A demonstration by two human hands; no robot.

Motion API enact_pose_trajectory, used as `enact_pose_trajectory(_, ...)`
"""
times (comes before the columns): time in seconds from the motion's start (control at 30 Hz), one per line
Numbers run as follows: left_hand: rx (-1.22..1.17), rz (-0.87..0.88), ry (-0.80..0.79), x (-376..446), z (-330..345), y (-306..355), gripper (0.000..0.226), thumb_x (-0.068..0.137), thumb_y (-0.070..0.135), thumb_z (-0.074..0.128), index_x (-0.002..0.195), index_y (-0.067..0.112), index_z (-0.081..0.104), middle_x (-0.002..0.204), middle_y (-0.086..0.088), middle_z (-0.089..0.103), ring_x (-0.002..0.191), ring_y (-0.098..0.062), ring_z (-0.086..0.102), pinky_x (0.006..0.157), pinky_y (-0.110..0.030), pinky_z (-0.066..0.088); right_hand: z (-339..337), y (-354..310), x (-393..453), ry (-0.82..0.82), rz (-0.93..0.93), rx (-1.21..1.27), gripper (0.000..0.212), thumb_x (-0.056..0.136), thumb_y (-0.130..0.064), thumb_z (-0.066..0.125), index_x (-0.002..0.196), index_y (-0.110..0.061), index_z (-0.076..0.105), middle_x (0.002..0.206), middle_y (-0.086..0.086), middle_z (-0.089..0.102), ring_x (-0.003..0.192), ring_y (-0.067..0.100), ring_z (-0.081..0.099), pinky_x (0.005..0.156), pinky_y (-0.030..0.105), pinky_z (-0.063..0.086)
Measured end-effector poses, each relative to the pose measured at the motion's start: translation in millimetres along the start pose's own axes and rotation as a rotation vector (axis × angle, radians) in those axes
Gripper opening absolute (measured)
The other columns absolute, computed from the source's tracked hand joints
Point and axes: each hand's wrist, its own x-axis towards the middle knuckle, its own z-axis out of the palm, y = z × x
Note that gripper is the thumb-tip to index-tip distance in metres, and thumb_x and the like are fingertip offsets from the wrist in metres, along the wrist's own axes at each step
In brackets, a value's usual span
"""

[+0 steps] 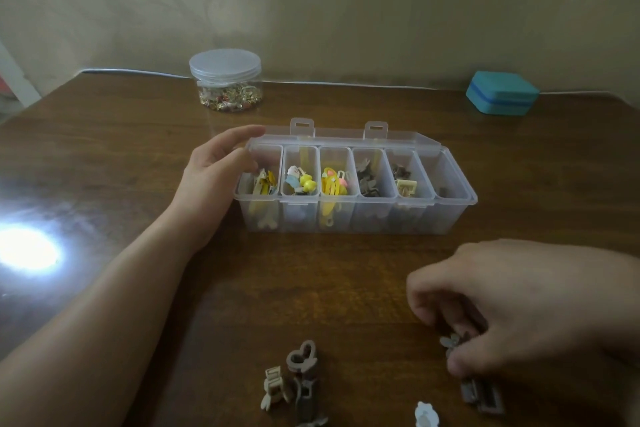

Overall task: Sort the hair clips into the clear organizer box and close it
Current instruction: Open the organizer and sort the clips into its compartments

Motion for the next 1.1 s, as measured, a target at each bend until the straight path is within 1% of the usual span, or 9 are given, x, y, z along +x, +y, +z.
enact_pose_trajectory(0.13,-0.006,-0.002,-0.010,0,0,-1,0.057,0.066,0.019,0.052,0.118,0.031,0.070,0.123,0.001,0.068,0.120,-0.016,0.060,0.106,-0.046,0.047,-7,10,-4,0.215,-0.039,0.000,0.017,0.084,-0.055,0.056,0.099,-0.054,0.049,0.101,-0.028,0.055,0.091,-0.006,0.054,0.069,0.026,0.051)
enact_pose_trajectory(0.2,-0.009,0.000,-0.014,0,0,-1,0.057,0.066,0.019,0.052,0.118,0.031,0.070,0.123,0.001,0.068,0.120,-0.016,0.060,0.105,-0.046,0.047,-14,18,-6,0.514,-0.078,0.059,0.026,0.075,-0.064,0.050,0.098,-0.051,0.052,0.103,-0.031,0.053,0.093,-0.009,0.055,0.066,0.017,0.049)
enact_pose_trajectory(0.3,-0.006,0.003,-0.015,1,0,-1,0.056,0.066,0.020,0.052,0.118,0.031,0.070,0.124,0.000,0.067,0.121,-0.017,0.059,0.106,-0.047,0.046,-18,29,-2,1.081,-0.131,0.214,0.012,0.081,-0.046,0.061,0.089,-0.038,0.060,0.082,-0.015,0.061,0.082,-0.001,0.059,0.065,0.010,0.047)
enact_pose_trajectory(0.37,0.002,0.001,-0.013,1,0,0,0.057,0.066,0.021,0.052,0.119,0.032,0.070,0.125,0.003,0.066,0.122,-0.015,0.057,0.106,-0.044,0.046,-18,35,6,1.223,-0.065,0.182,0.008,0.084,-0.034,0.065,0.091,-0.031,0.061,0.083,-0.016,0.060,0.077,0.001,0.058,0.059,0.013,0.046)
enact_pose_trajectory(0.53,0.019,0.018,0.006,0,3,2,0.060,0.065,0.021,0.051,0.121,0.028,0.069,0.120,0.012,0.063,0.117,-0.003,0.054,0.096,-0.031,0.045,-17,47,16,1.057,0.049,0.022,0.016,0.082,-0.043,0.059,0.094,-0.032,0.062,0.089,-0.016,0.059,0.085,0.003,0.054,0.066,0.024,0.041)
enact_pose_trajectory(0.67,0.011,0.008,0.010,0,2,1,0.057,0.065,0.021,0.052,0.118,0.028,0.071,0.121,0.006,0.065,0.119,-0.012,0.058,0.098,-0.034,0.047,-15,30,8,1.192,-0.109,0.039,0.018,0.087,-0.039,0.063,0.096,-0.023,0.066,0.091,-0.012,0.062,0.085,0.005,0.056,0.071,0.021,0.045)
enact_pose_trajectory(0.73,-0.002,0.007,0.011,-2,2,2,0.057,0.065,0.019,0.052,0.119,0.027,0.070,0.117,0.007,0.067,0.115,-0.011,0.060,0.096,-0.033,0.049,-11,18,-4,1.103,-0.188,0.025,0.024,0.086,-0.046,0.059,0.100,-0.027,0.064,0.091,-0.015,0.062,0.085,0.001,0.057,0.072,0.018,0.047)
enact_pose_trajectory(0.9,-0.005,0.005,0.004,-3,3,5,0.058,0.065,0.020,0.052,0.120,0.026,0.070,0.114,0.008,0.068,0.114,-0.011,0.061,0.093,-0.032,0.049,39,-6,-27,0.704,-0.360,-0.208,0.036,0.085,-0.063,0.059,0.110,-0.038,0.062,0.105,-0.021,0.061,0.105,0.003,0.054,0.085,0.034,0.050)
enact_pose_trajectory(1.1,-0.020,0.019,0.006,-6,6,8,0.054,0.074,0.015,0.053,0.125,0.022,0.067,0.104,0.016,0.066,0.101,0.003,0.059,0.084,-0.022,0.046,90,-4,-24,0.721,-0.462,-0.286,0.017,0.091,-0.047,0.064,0.097,-0.033,0.071,0.096,-0.017,0.063,0.100,0.012,0.057,0.083,0.036,0.048)
